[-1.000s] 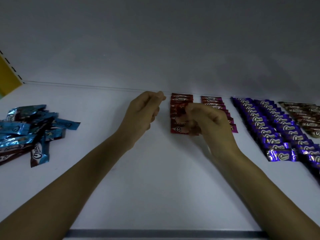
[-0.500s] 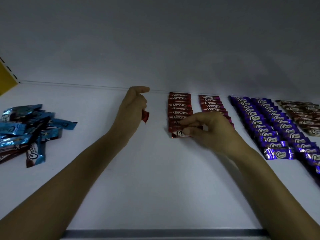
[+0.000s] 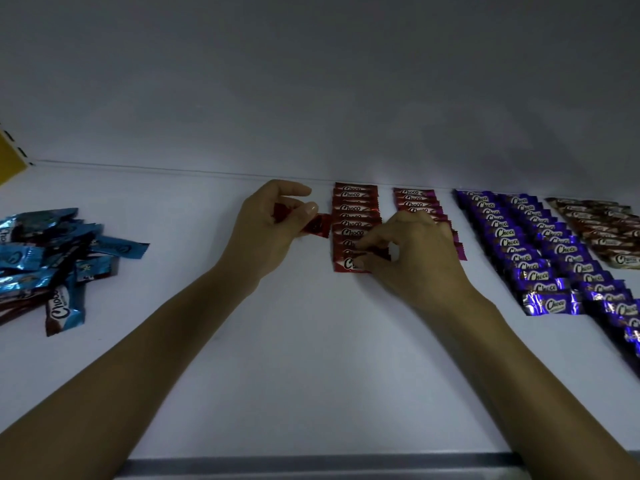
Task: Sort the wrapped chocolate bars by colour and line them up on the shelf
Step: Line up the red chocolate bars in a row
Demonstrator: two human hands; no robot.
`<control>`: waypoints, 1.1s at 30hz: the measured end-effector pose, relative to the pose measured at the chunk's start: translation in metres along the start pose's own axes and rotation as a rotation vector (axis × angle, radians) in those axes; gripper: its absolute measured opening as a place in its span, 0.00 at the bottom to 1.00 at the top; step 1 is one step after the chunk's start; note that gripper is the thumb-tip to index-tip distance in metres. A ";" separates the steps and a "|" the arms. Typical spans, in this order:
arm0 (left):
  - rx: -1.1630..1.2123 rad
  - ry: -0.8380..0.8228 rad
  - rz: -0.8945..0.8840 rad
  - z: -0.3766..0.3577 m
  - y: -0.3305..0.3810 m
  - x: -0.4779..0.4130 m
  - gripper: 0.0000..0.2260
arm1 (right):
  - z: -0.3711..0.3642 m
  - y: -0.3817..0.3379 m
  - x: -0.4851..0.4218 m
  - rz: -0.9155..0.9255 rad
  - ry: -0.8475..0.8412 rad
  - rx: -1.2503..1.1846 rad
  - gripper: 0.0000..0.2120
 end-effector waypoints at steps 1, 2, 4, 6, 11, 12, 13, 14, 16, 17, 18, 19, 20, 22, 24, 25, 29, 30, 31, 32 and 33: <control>0.046 -0.016 0.015 -0.001 0.001 0.001 0.08 | 0.001 0.000 0.000 -0.001 0.025 -0.033 0.09; 0.096 -0.040 0.026 -0.003 0.002 0.002 0.08 | 0.003 -0.001 0.001 -0.017 0.049 -0.143 0.10; 0.161 -0.107 0.021 -0.009 0.006 0.006 0.10 | 0.003 -0.005 0.001 -0.098 0.031 -0.501 0.11; 0.173 -0.181 -0.004 -0.015 0.011 0.010 0.12 | -0.001 -0.008 0.000 -0.173 0.003 -0.754 0.10; 0.090 -0.167 -0.008 -0.017 0.013 0.013 0.11 | 0.005 -0.009 -0.002 -0.161 0.056 -0.771 0.07; 0.054 -0.156 -0.016 -0.017 0.013 0.012 0.10 | 0.006 -0.009 -0.002 -0.158 0.056 -0.761 0.07; 0.024 -0.146 -0.025 -0.016 0.013 0.012 0.09 | 0.008 -0.009 -0.001 -0.165 0.060 -0.766 0.08; 0.003 -0.134 -0.031 -0.015 0.012 0.011 0.07 | 0.010 -0.007 0.000 -0.188 0.066 -0.806 0.08; -0.014 -0.099 -0.028 -0.009 0.010 0.007 0.04 | 0.013 -0.005 0.002 -0.242 0.078 -0.972 0.08; -0.015 -0.074 -0.024 -0.005 0.009 0.005 0.05 | 0.014 -0.005 0.003 -0.259 0.076 -1.048 0.08; -0.018 -0.048 -0.017 -0.002 0.008 0.003 0.07 | 0.015 -0.005 0.004 -0.269 0.067 -1.093 0.07; -0.024 -0.025 -0.010 0.001 0.007 0.002 0.08 | 0.015 -0.005 0.004 -0.273 0.059 -1.117 0.06; -0.032 -0.012 -0.005 0.003 0.006 0.001 0.09 | 0.015 -0.005 0.004 -0.272 0.049 -1.136 0.05; -0.052 -0.014 -0.008 0.003 0.004 0.001 0.09 | 0.012 -0.005 0.004 -0.289 0.018 -1.179 0.08; -0.091 -0.019 -0.012 0.001 0.000 0.001 0.08 | 0.007 -0.003 0.003 -0.313 -0.005 -1.199 0.13; -0.105 -0.020 -0.012 0.001 -0.001 0.001 0.08 | 0.006 -0.002 0.003 -0.319 -0.012 -1.199 0.14; -0.100 -0.014 -0.018 0.001 -0.002 0.000 0.07 | 0.005 -0.001 0.001 -0.281 -0.025 -1.127 0.12; -0.108 -0.010 -0.026 0.002 -0.001 0.000 0.07 | 0.005 -0.001 0.001 -0.254 -0.029 -1.075 0.11; -0.116 -0.009 -0.031 0.002 -0.001 0.000 0.07 | 0.005 -0.002 0.000 -0.215 -0.035 -1.002 0.12; -0.114 -0.009 -0.028 0.002 -0.001 0.000 0.07 | 0.005 -0.003 0.000 -0.169 -0.049 -0.917 0.13; -0.099 -0.007 -0.015 0.002 -0.001 0.000 0.07 | 0.005 -0.004 0.000 -0.123 -0.066 -0.834 0.15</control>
Point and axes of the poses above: each hand's wrist, its own x-axis away from the middle knuckle, its own z-axis out of the back of the hand, y = z × x, the point moved 6 cm from there along -x, towards the middle knuckle, and after that the axes turned 4 degrees about -x, right-handed, at the moved point
